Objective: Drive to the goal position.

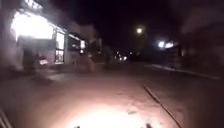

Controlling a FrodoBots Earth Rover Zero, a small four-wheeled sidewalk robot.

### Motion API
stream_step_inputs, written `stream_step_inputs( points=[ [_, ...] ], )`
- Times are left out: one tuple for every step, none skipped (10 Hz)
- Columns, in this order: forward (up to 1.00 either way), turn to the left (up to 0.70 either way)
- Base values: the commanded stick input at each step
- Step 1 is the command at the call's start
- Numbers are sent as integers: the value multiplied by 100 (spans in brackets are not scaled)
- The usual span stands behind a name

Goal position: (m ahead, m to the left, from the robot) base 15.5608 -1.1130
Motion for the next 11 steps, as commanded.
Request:
stream_step_inputs(
  points=[
    [50,0],
    [50,0],
    [50,-10],
    [50,-44],
    [50,-39],
    [50,-18],
    [50,0],
    [50,0],
    [50,0],
    [50,0],
    [50,0]
  ],
)
